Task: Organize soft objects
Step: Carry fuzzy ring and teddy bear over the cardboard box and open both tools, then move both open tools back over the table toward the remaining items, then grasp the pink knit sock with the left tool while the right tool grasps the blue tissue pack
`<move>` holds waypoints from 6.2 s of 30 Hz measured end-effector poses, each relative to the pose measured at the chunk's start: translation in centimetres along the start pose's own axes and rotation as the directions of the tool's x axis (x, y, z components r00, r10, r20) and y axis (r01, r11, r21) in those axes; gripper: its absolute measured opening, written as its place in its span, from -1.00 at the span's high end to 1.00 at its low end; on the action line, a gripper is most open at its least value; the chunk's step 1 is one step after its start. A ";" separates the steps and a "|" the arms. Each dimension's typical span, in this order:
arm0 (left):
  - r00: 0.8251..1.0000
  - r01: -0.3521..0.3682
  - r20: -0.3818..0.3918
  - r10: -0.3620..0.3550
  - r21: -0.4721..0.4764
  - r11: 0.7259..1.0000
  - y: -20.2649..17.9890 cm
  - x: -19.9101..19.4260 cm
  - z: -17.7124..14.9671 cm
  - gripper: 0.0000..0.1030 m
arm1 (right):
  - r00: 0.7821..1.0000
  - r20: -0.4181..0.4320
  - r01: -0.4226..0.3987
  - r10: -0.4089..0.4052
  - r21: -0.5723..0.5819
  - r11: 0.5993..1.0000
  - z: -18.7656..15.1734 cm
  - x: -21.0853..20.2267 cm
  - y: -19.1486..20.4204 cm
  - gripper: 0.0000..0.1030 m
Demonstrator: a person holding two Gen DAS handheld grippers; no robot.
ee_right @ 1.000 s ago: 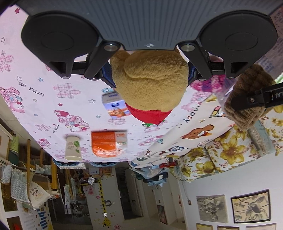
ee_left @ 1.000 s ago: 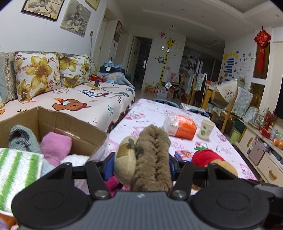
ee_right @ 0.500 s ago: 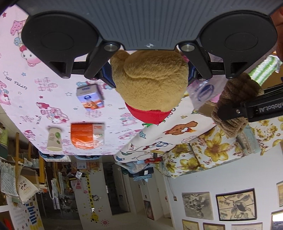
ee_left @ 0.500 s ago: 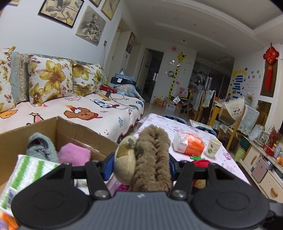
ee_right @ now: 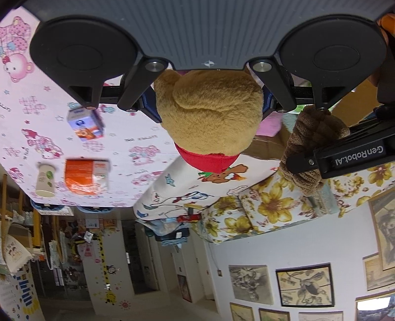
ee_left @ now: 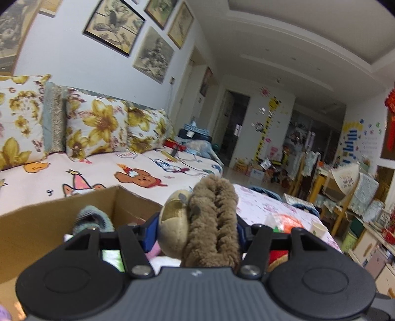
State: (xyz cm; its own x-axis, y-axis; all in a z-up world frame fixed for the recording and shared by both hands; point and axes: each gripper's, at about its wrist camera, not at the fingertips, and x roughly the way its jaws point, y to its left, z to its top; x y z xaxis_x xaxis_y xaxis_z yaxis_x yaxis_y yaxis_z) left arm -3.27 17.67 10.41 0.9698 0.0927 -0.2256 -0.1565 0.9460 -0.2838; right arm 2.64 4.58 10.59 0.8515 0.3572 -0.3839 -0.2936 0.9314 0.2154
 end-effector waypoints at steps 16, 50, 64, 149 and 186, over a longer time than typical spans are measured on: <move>0.960 -0.269 0.034 0.279 -0.177 0.947 5.5 -0.9 0.9 -0.20 | 0.998 -0.033 -0.055 0.052 -0.096 0.994 0.8 4.2 4.0 -0.87; 0.935 -0.342 0.034 0.354 -0.182 0.922 6.3 -0.6 1.5 -0.98 | 0.999 0.045 0.017 -0.012 -0.110 0.994 0.5 -1.4 1.3 -1.00; 0.944 -0.316 0.082 0.319 -0.049 0.947 3.3 -0.3 1.2 -0.98 | 0.999 -0.016 0.040 -0.040 -0.020 0.999 -0.9 -1.8 -0.6 -1.00; 0.954 0.108 -0.299 0.006 0.363 0.926 -9.0 7.3 -9.5 -0.98 | 0.961 -0.130 0.268 -0.244 0.225 0.937 -3.2 0.7 -11.2 -1.00; 0.969 0.118 -0.247 0.000 0.463 0.879 -9.5 10.3 -10.0 -0.98 | 0.955 -0.174 0.251 -0.238 0.054 0.967 -1.5 4.1 -11.4 -0.30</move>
State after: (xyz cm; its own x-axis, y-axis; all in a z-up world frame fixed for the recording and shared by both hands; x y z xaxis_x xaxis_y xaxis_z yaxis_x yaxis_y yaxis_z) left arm 6.30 6.51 1.52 0.8937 0.0130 -0.4484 0.0635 0.9858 0.1552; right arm 8.84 -4.43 5.20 0.8077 0.1319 -0.5746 -0.0471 0.9860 0.1602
